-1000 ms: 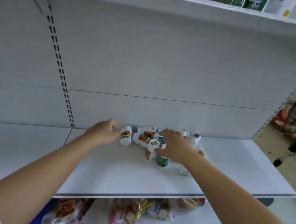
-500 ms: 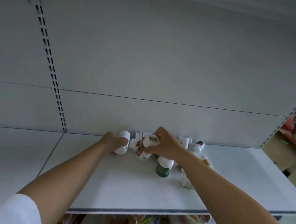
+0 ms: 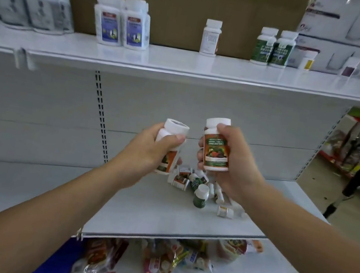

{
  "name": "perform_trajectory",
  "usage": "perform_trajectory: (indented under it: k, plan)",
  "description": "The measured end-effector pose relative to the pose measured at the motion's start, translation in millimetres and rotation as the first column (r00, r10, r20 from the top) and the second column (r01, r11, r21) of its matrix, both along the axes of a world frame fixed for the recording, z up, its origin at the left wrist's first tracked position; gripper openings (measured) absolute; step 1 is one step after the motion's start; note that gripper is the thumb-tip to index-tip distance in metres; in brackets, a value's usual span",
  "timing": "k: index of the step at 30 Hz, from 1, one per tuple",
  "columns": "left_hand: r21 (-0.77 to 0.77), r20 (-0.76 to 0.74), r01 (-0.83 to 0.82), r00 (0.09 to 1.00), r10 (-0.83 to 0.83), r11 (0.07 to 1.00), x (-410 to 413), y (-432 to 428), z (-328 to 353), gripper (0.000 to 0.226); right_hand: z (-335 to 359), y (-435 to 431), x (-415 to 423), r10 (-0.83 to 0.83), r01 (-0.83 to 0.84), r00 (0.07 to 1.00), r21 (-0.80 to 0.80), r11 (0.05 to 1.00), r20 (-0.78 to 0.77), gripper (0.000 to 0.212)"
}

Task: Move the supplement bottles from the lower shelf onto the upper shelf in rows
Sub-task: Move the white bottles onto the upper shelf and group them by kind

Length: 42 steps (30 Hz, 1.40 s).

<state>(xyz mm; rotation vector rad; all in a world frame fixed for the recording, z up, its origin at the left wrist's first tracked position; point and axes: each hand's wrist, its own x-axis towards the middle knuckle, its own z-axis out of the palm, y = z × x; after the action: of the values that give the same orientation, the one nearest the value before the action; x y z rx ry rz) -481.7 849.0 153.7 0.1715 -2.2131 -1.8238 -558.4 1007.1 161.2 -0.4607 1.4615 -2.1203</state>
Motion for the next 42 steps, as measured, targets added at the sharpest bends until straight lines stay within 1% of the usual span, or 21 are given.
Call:
perform_trajectory:
  k: [1,2,5,6,8,10,12,15,17,18,21,25,26,29,34,38,42]
  plan:
    - [-0.038,-0.057,-0.01,0.998,0.008,0.999,11,7,19,0.013,16,4,10,0.007,-0.008,0.999,-0.021,1.0,-0.053,0.024]
    - [-0.029,-0.116,-0.003,0.993,-0.001,1.0,20,13,38,0.01,32,7,18,0.016,-0.021,0.995,-0.047,0.999,-0.1,0.024]
    - [0.063,-0.243,-0.016,0.969,0.031,0.998,32,20,89,0.011,78,14,32,0.018,-0.041,0.979,-0.113,0.993,-0.201,0.025]
    - [0.042,-0.282,-0.018,0.959,0.029,0.999,33,19,103,0.014,92,16,32,0.007,-0.037,0.973,-0.127,0.991,-0.232,0.024]
    - [-0.006,-0.326,-0.008,0.945,0.005,1.0,32,18,128,0.02,117,20,29,-0.014,-0.028,0.959,-0.145,0.989,-0.284,0.023]
    - [-0.023,-0.346,-0.002,0.938,-0.006,1.0,25,15,150,0.018,139,24,19,-0.025,-0.025,0.95,-0.157,0.987,-0.311,0.023]
    - [-0.045,-0.334,-0.011,0.943,-0.005,0.999,12,14,169,0.016,156,26,3,-0.018,-0.035,0.954,-0.172,0.985,-0.3,0.026]
    - [-0.078,-0.317,-0.011,0.948,-0.015,0.997,-13,10,192,0.012,175,26,-29,-0.021,-0.03,0.964,-0.185,0.982,-0.266,0.045]
    - [-0.092,-0.286,-0.014,0.958,-0.013,0.996,-32,7,202,0.016,183,26,-51,-0.02,-0.03,0.964,-0.181,0.983,-0.266,0.052]
    - [-0.102,-0.266,-0.029,0.964,0.0,0.994,-43,4,206,0.018,186,26,-62,-0.02,-0.028,0.962,-0.172,0.985,-0.272,0.049]
    - [-0.149,-0.221,-0.082,0.974,0.048,0.985,-74,-3,212,0.022,188,24,-97,-0.032,0.001,0.946,-0.097,0.995,-0.323,0.028]
    - [-0.196,-0.205,-0.133,0.974,0.092,0.972,-113,-11,213,0.019,188,14,-151,-0.013,0.038,0.898,0.049,0.998,-0.44,0.016]
    - [-0.205,-0.193,-0.148,0.975,0.108,0.968,-123,-15,213,0.02,188,10,-165,0.008,0.04,0.884,0.092,0.995,-0.468,0.017]
    - [-0.207,-0.144,-0.194,0.976,0.166,0.959,-149,-26,213,0.02,185,-2,-201,0.086,0.027,0.853,0.208,0.978,-0.514,0.033]
    - [-0.219,-0.05,-0.261,0.965,0.257,0.94,-191,-45,207,0.014,171,-28,-239,0.16,0.014,0.85,0.326,0.945,-0.502,0.038]
    - [-0.343,0.036,-0.246,0.961,0.275,0.906,-216,-58,192,0.007,161,-46,-256,0.157,0.084,0.847,0.419,0.904,-0.508,0.045]
    - [-0.333,0.076,-0.286,0.942,0.328,0.899,-226,-66,187,0.01,155,-55,-267,0.146,0.144,0.819,0.445,0.884,-0.555,0.047]
